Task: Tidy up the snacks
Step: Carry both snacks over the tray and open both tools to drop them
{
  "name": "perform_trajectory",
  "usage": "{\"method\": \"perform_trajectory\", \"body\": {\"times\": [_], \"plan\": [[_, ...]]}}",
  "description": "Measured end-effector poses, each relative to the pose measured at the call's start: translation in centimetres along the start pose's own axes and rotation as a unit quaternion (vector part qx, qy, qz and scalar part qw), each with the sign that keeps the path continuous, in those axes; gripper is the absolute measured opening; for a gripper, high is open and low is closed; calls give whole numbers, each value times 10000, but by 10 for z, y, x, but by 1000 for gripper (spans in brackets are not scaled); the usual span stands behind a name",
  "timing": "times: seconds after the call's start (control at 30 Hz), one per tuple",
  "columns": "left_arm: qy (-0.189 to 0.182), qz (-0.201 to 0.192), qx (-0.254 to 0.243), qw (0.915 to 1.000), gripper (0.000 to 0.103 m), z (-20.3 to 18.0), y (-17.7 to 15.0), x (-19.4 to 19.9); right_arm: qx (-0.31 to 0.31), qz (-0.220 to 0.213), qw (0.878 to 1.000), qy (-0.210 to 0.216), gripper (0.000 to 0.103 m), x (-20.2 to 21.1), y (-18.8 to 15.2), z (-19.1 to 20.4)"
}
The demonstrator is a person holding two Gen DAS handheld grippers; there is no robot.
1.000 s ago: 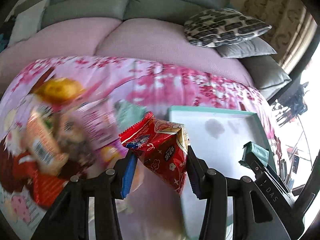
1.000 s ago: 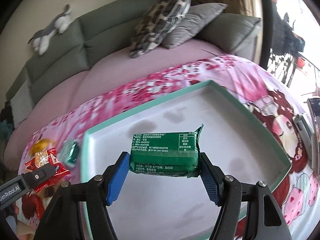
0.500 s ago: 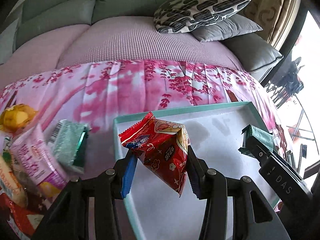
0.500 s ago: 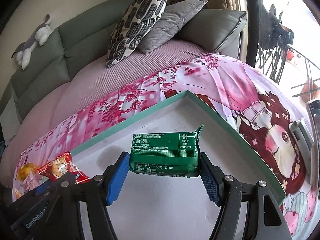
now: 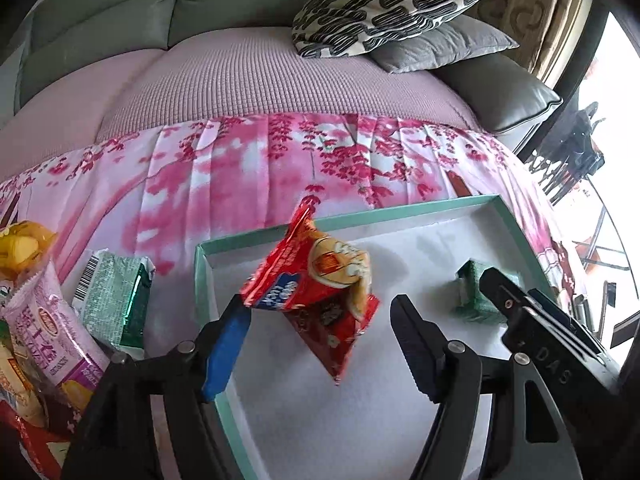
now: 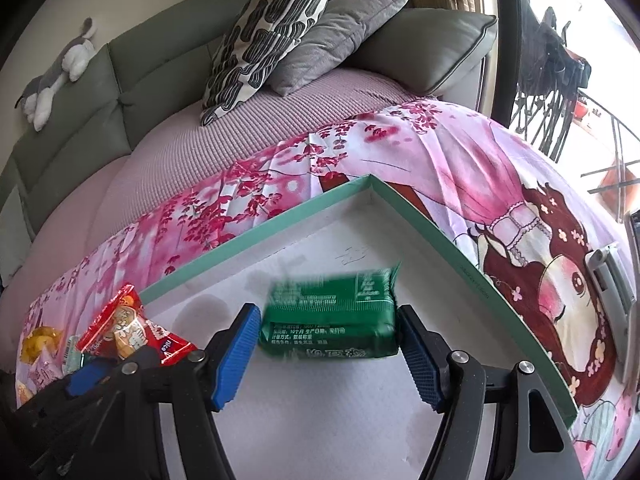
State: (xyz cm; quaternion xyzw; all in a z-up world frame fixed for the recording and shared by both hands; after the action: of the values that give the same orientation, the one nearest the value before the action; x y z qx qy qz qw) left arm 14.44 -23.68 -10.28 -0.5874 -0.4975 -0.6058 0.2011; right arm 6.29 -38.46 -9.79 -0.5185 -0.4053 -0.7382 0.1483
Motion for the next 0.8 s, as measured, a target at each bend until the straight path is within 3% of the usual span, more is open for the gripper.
{"method": "perform_trajectory", "body": {"times": [0.23, 0.37, 0.8], "plan": [[280, 79, 149, 9995, 74, 13, -1, 17, 48, 3, 10000, -39, 73, 14, -1, -2], [430, 21, 241, 9988, 87, 22, -4, 29, 143, 151, 9997, 83, 76, 16, -8, 3], [1268, -222, 633, 9897, 93, 77, -33, 52, 352, 251, 9990, 54, 80, 26, -42, 15]]}}
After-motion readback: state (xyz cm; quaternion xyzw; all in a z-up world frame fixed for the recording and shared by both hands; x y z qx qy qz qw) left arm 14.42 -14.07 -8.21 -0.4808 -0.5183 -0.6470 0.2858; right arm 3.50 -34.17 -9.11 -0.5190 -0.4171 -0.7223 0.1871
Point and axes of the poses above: each gripper's, at about its wrist camera, not at the fingertips, and x roughly against the way its jaws point, z to its left, y to its top, the point moved 9 cm from there along -x, roughly the way its jaws point, and after that the axes turned 10 degrees about z, right-handed, at the moved point
